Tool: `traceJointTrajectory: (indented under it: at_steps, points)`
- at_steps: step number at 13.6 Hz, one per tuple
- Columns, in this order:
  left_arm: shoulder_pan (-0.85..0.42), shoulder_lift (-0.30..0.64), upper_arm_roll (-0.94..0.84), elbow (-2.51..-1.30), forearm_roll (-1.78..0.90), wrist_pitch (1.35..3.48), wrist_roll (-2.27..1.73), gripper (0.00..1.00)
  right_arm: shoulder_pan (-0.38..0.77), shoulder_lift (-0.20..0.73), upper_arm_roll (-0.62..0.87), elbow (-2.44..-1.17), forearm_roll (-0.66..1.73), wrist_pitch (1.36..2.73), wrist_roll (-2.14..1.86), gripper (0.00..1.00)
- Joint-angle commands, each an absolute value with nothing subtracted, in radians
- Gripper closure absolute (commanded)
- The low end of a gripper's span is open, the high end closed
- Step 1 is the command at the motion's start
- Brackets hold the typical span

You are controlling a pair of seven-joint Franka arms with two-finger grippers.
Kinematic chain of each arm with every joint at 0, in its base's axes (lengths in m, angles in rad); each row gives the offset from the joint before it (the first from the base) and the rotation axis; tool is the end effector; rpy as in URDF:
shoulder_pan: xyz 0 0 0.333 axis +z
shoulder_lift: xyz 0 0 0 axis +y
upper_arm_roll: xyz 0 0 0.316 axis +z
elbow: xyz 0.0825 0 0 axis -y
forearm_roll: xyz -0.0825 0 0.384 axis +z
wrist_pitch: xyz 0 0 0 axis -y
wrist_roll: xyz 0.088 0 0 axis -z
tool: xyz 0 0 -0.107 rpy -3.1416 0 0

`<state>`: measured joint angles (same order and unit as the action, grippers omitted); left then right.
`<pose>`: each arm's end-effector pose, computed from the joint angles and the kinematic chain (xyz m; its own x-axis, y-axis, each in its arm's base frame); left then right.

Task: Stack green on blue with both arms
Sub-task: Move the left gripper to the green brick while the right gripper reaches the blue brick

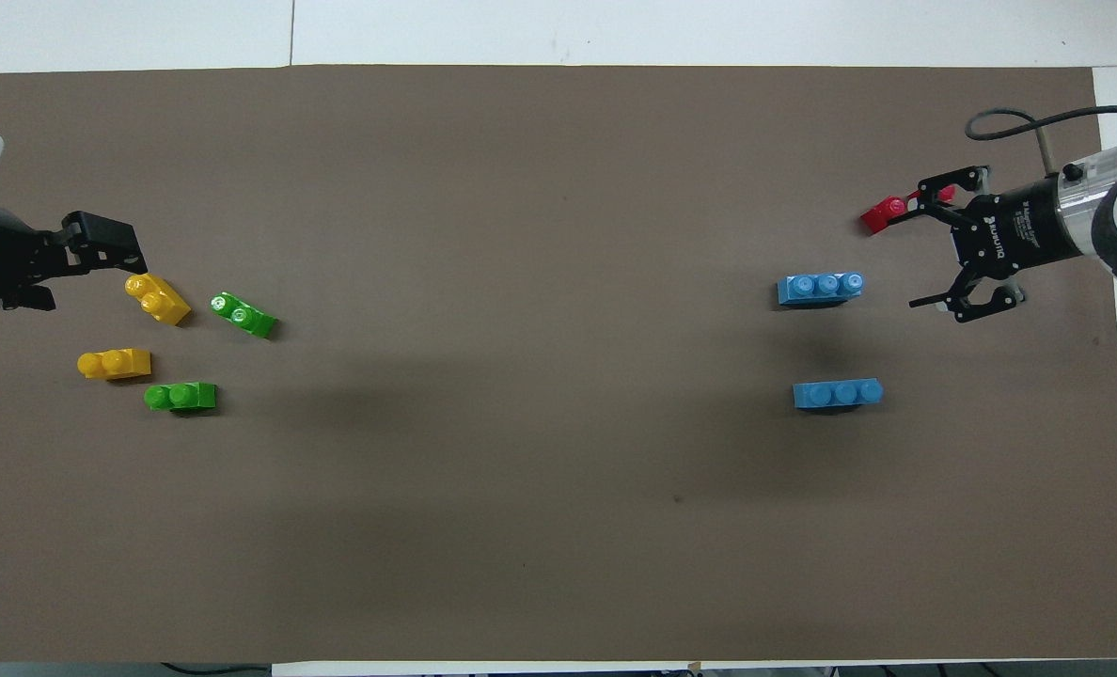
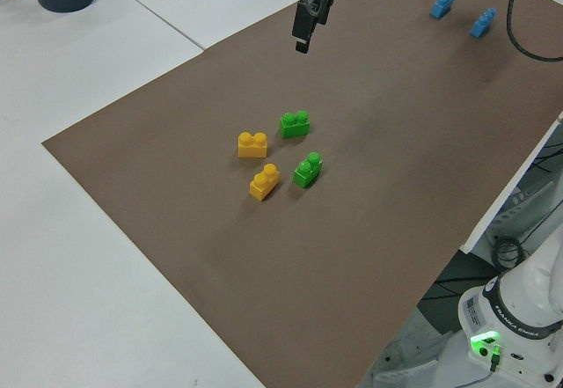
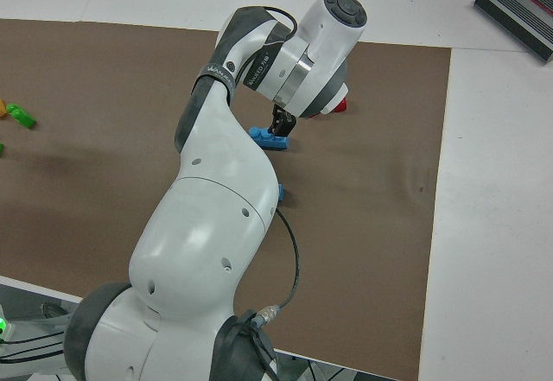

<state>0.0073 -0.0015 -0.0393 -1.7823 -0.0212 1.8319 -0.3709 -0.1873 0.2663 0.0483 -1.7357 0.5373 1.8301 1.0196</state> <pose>0.5678 -0.0199 0.5474 0.9405 0.3376 0.0401 0.3362 -0.9410 0.0378 0.6187 -0.0470 0.4212 0.2114 -0.8320 -0.5129 -0.9765 -0.2023 -0.0744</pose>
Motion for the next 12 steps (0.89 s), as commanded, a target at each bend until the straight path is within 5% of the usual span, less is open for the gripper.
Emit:
traceJointTrajectory:
  at_steps: [1, 12]
  points:
    - [0.005, -0.022, -0.043, -1.887, -0.018, 1.945, -0.545, 0.00, -0.189, 0.310, 0.054, -1.715, 0.633, 1.850, 1.049, 0.03]
    - [0.008, 0.104, -0.043, -2.039, -0.020, 2.262, -1.018, 0.00, -0.207, 0.420, 0.054, -1.729, 0.696, 1.904, 0.957, 0.02]
